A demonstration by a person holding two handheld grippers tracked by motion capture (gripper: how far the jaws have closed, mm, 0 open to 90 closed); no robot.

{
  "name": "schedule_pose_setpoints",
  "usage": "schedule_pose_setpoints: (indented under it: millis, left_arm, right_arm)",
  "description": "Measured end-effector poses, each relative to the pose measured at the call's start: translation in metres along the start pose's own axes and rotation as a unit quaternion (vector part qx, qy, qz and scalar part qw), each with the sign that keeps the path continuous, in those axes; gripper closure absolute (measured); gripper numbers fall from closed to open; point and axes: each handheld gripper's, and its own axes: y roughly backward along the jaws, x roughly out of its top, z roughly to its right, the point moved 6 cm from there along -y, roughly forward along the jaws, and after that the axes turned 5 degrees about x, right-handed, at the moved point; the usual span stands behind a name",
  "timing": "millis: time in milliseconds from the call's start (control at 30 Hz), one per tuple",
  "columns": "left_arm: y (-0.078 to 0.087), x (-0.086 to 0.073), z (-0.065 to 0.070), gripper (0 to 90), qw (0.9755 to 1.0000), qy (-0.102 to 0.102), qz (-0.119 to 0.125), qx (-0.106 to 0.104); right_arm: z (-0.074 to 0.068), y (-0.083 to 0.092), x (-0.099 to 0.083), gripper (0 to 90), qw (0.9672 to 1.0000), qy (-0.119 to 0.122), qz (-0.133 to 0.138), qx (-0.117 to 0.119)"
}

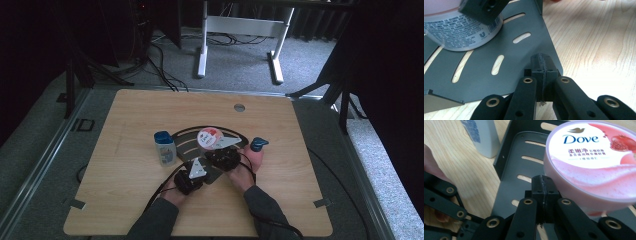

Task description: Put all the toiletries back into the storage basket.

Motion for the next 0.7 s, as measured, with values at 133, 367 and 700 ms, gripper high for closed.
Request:
schedule_pose_setpoints:
  millis: [133, 367, 700]
  left_arm:
    - [0.000, 0.000, 0.000, 90.0, 1.0000, 0.000, 0.000, 0.000]
    - [0.000, 0.000, 0.000, 90.0, 1.0000, 0.002, 0.000, 0.000]
    - [0.000, 0.000, 0.000, 90.0, 1.0000, 0.001, 0.000, -0.001]
  right_arm:
    - [0.003, 0.004, -0.006, 90.0, 0.9999, -0.009, 0.000, -0.008]
    - [0.013, 0.003, -0.004, 89.9, 0.9996, -0.013, -0.004, -0.023]
    - [0.018, 0.005, -0.008, 89.8, 0.9980, -0.030, -0.002, -0.056]
